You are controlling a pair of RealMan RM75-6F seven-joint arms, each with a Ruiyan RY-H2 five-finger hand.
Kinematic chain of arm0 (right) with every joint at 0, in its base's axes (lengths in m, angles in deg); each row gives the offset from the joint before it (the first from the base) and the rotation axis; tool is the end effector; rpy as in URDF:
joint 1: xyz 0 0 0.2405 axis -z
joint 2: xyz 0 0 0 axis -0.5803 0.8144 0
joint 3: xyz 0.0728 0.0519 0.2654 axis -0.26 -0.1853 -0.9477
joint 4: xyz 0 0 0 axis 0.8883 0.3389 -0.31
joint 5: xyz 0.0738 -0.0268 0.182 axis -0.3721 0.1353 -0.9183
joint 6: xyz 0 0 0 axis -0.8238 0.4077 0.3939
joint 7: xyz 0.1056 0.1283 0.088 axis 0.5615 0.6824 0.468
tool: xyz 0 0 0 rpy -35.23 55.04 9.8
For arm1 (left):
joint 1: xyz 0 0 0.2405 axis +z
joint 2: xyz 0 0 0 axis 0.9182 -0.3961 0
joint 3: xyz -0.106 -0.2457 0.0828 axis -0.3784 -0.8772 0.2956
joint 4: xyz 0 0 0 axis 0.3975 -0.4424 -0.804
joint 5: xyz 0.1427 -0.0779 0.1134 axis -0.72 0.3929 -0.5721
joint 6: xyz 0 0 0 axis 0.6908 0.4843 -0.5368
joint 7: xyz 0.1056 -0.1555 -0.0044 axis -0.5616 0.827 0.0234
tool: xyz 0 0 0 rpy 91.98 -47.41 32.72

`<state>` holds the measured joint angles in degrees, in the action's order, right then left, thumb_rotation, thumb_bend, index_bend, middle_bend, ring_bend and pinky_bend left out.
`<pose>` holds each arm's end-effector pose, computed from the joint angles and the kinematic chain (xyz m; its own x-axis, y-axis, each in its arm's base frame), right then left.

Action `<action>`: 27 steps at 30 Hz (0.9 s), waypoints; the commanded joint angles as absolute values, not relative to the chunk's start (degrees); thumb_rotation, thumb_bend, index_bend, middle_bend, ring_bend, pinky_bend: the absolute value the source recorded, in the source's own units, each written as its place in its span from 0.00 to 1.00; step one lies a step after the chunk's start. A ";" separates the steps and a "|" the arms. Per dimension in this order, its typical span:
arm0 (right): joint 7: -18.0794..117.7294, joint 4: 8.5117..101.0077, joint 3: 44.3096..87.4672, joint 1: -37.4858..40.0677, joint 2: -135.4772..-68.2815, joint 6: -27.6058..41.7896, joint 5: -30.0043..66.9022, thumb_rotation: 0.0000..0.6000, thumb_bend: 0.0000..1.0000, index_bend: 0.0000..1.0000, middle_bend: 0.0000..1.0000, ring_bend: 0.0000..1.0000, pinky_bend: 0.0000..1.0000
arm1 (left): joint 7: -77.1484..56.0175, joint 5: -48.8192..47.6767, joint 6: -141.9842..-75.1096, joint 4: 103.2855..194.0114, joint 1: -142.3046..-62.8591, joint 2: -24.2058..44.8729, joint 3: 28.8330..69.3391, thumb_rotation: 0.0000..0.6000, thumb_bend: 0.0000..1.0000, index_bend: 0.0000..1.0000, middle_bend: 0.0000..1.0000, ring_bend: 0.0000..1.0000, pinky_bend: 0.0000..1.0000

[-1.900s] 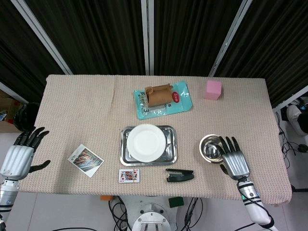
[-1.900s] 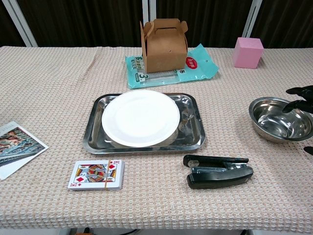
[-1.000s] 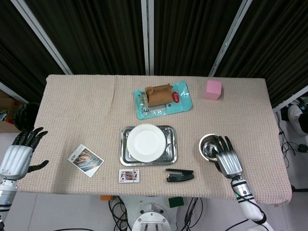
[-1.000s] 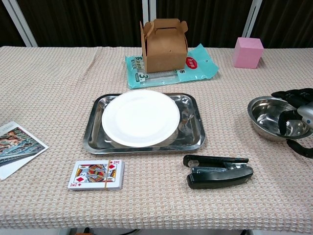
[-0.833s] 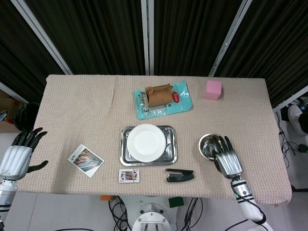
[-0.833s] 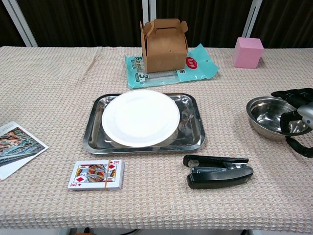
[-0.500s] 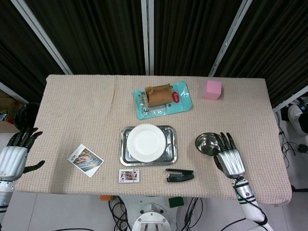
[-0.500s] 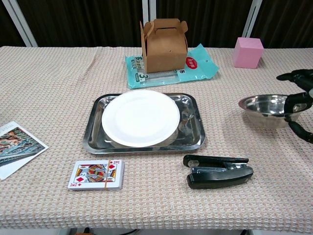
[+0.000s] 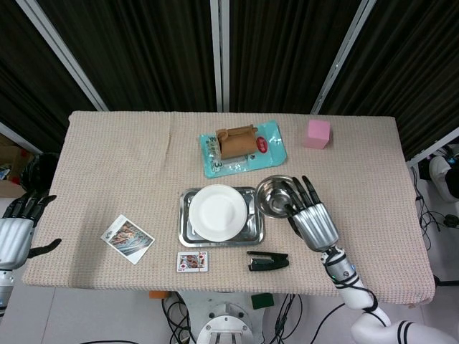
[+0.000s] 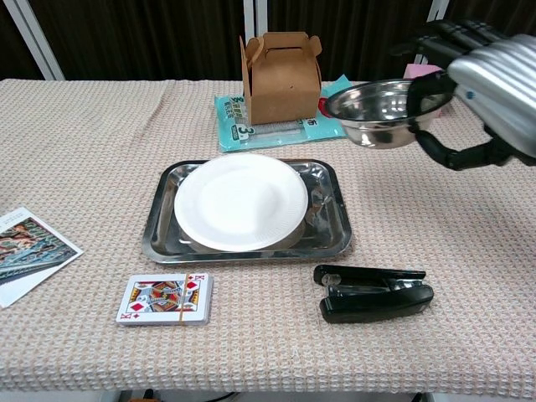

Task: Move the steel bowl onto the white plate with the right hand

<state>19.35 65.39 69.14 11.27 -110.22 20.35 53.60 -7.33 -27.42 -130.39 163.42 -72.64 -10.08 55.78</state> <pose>-0.1599 -0.3018 0.0158 0.5186 0.2052 0.8300 -0.6849 -0.4813 0.5470 -0.3356 0.2292 0.1938 0.4550 -0.0079 0.8905 0.8890 -0.0540 -0.4547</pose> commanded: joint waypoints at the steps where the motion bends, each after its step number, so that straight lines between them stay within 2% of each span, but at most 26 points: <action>1: 18.33 63.34 66.80 6.76 -114.59 14.80 51.97 1.00 0.52 0.88 0.08 0.00 0.00 | -7.12 -27.23 -130.16 163.19 -72.65 -10.11 55.74 1.00 0.00 0.18 0.13 0.06 0.16; 12: 20.97 50.18 66.49 -0.19 -124.48 11.52 52.54 1.00 0.52 0.89 0.08 0.00 0.00 | -6.51 -26.33 -129.26 162.45 -72.77 -10.15 55.48 1.00 0.00 0.18 0.13 0.06 0.16; 27: 27.30 39.59 68.76 -4.77 -131.50 10.37 53.12 1.00 0.51 0.89 0.08 0.00 0.00 | -6.28 -25.23 -128.68 161.55 -72.70 -9.92 55.14 1.00 0.00 0.18 0.13 0.06 0.16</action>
<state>26.70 40.52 68.42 -4.40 -130.76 10.65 53.36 -6.29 -25.23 -128.66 161.56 -72.70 -9.93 55.15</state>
